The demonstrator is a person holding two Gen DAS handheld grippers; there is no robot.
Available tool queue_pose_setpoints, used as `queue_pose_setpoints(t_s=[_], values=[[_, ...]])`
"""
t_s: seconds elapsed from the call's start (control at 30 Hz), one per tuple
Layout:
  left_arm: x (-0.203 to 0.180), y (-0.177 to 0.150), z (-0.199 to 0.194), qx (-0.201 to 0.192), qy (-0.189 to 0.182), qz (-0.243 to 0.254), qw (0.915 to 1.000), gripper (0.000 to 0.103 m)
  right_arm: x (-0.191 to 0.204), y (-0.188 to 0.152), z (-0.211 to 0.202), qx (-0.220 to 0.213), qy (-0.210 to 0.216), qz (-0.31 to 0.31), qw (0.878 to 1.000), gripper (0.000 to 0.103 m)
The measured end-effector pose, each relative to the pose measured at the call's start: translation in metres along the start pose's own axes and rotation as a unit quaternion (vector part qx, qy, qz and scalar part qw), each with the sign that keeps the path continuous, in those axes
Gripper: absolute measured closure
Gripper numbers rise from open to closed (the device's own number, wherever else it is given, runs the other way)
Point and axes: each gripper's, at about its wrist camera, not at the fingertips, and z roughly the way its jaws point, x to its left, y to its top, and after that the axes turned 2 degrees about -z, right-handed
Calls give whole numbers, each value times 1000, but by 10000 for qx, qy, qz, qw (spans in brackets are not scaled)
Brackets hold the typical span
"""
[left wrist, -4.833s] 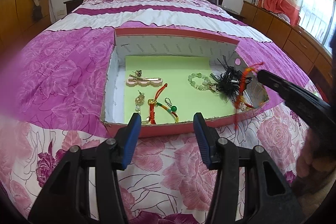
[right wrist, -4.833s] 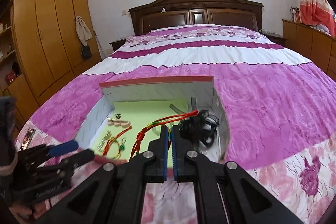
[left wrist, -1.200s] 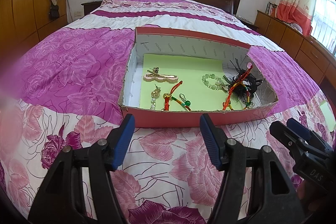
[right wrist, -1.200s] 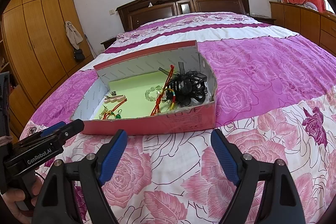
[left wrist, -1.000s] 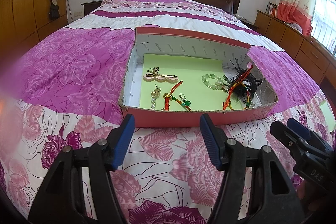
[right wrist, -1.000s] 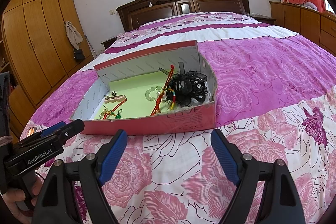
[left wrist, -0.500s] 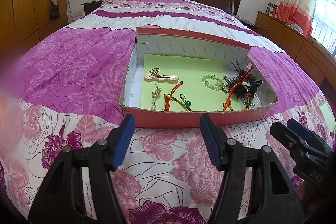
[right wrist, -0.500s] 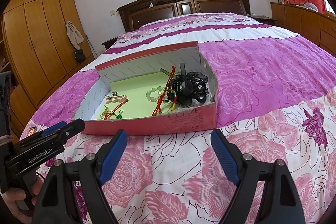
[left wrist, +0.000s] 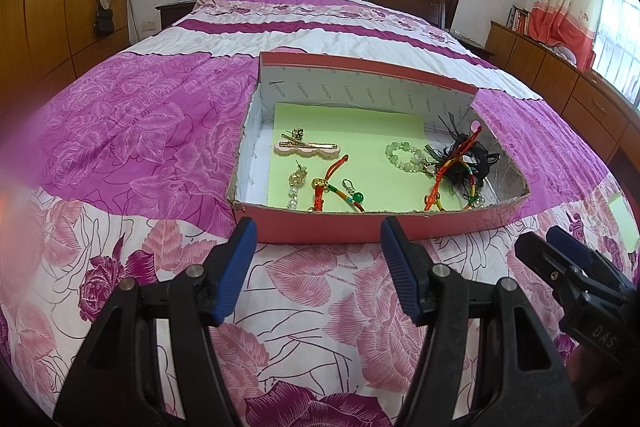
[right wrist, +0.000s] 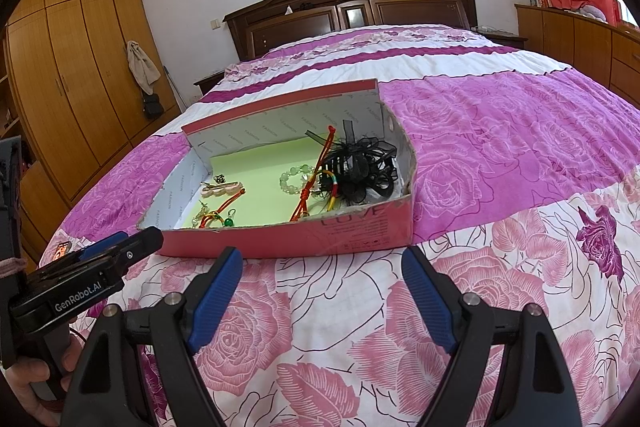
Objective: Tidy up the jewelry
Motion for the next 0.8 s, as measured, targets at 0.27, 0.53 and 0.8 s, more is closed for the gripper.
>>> queue_pose_setpoints(t_s=[0.27, 0.53, 0.8], values=[[0, 0, 0, 4, 1, 4, 10000, 46, 0, 0, 0, -3, 2, -1, 10000, 19], [0, 0, 0, 2, -5, 6, 10000, 46, 0, 0, 0, -4, 2, 0, 10000, 19], [-3, -1, 0, 32, -11, 37, 10000, 46, -1, -1, 0, 2, 3, 14, 10000, 19]])
